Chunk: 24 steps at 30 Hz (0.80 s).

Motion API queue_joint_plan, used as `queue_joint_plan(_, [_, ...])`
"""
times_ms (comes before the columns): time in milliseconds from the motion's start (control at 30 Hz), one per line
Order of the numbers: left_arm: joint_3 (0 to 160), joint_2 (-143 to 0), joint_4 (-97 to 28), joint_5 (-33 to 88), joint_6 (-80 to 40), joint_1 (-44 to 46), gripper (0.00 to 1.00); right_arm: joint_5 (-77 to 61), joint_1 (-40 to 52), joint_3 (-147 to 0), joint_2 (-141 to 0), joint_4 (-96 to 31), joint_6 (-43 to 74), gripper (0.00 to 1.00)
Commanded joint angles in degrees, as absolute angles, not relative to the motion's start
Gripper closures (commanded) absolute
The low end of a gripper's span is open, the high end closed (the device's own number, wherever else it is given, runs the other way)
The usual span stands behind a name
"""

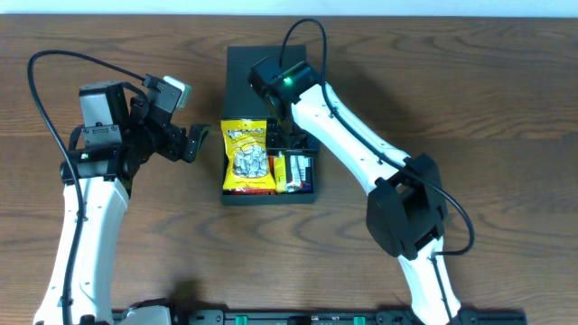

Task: Pack container
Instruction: 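Lower the green bar into the box and release it, then raise both grippers to the back edge of the box lid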

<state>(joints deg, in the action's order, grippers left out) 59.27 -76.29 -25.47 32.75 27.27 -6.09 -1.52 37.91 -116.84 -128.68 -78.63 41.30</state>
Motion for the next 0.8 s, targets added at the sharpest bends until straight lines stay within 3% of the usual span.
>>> queue_joint_plan(0, [60.71, -76.49, -25.45, 32.62, 28.29, -5.96, 0.05, -0.27, 38.33, -116.62, -127.63, -78.56, 41.71, 0.23])
queue_joint_plan(300, [60.71, -76.49, -25.43, 33.08, 28.18, -5.96, 0.05, -0.19, 35.75, -117.93, -127.48, -78.48, 39.44, 0.22])
queue_joint_plan(433, [60.71, -76.51, -25.21, 33.08, 25.45, -5.96, 0.05, -0.23, 32.25, -118.80, -126.37, -77.97, 37.89, 0.30])
queue_joint_plan(467, [60.71, -76.49, -25.17, 33.17, 24.62, -5.96, 0.05, -0.23, 31.03, -118.83, -125.89, -77.60, 37.10, 0.36])
queue_joint_plan(500, [60.71, -76.51, -25.21, 33.78, 24.14, -5.96, 0.05, -0.25, 29.95, -118.83, -125.38, -77.14, 36.03, 0.50])
queue_joint_plan(533, [60.71, -76.51, -25.23, 34.81, 24.16, -5.96, 0.05, -0.25, 28.71, -118.83, -124.90, -76.34, 34.13, 0.66])
queue_joint_plan(567, [60.71, -76.49, -25.21, 36.12, 24.16, -5.96, 0.00, -0.49, 27.68, -118.83, -124.57, -75.57, 31.64, 0.89])
queue_joint_plan(600, [60.71, -76.51, -25.19, 37.06, 24.16, -5.96, 0.13, -0.51, 26.74, -118.83, -124.31, -75.11, 29.63, 0.99])
queue_joint_plan(667, [60.71, -76.49, -25.21, 38.00, 24.14, -5.96, 0.54, -0.71, 25.06, -118.83, -124.18, -74.54, 26.02, 0.98])
queue_joint_plan(767, [60.71, -76.51, -25.26, 38.00, 23.09, -5.96, 0.94, -0.69, 23.38, -118.83, -124.18, -74.54, 23.49, 0.96])
